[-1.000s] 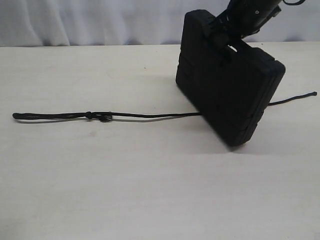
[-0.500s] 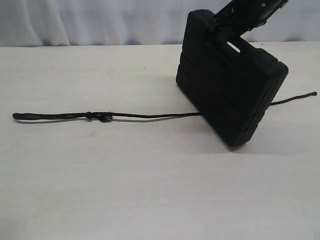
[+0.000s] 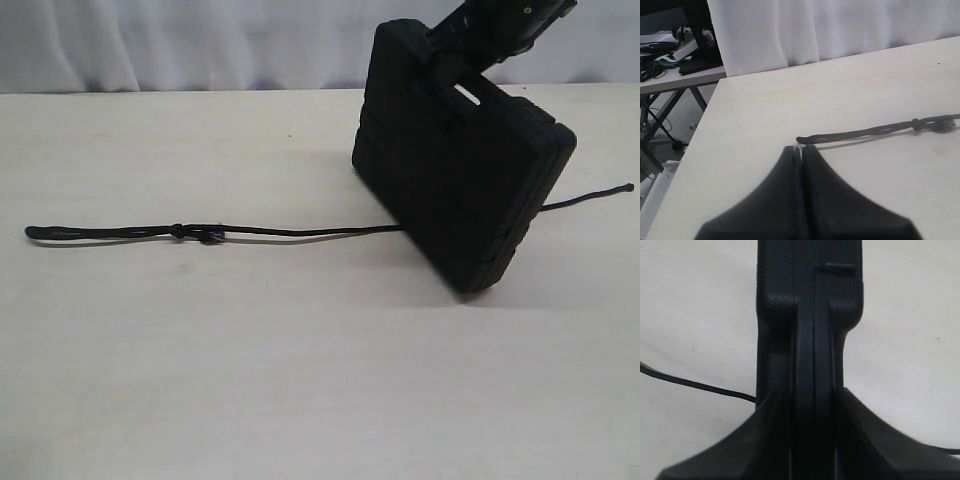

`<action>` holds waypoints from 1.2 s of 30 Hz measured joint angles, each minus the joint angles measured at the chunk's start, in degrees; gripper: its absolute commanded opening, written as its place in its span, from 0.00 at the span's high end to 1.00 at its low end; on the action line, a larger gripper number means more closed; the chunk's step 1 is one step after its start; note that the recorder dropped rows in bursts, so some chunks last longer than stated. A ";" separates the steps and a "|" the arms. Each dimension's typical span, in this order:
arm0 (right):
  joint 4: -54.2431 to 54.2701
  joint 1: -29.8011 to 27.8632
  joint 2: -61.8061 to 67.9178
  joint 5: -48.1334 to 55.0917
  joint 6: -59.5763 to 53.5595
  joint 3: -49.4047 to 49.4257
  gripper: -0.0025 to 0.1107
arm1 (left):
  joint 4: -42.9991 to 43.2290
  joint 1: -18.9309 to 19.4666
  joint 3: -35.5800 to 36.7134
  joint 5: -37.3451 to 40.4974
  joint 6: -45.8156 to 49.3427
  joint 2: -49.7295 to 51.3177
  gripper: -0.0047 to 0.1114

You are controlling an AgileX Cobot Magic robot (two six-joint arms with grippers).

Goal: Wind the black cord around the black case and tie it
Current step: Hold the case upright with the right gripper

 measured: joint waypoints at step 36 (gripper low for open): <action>-1.89 0.00 -1.57 0.52 9.12 1.39 0.94 | 0.00 0.00 0.00 0.00 0.00 0.00 0.96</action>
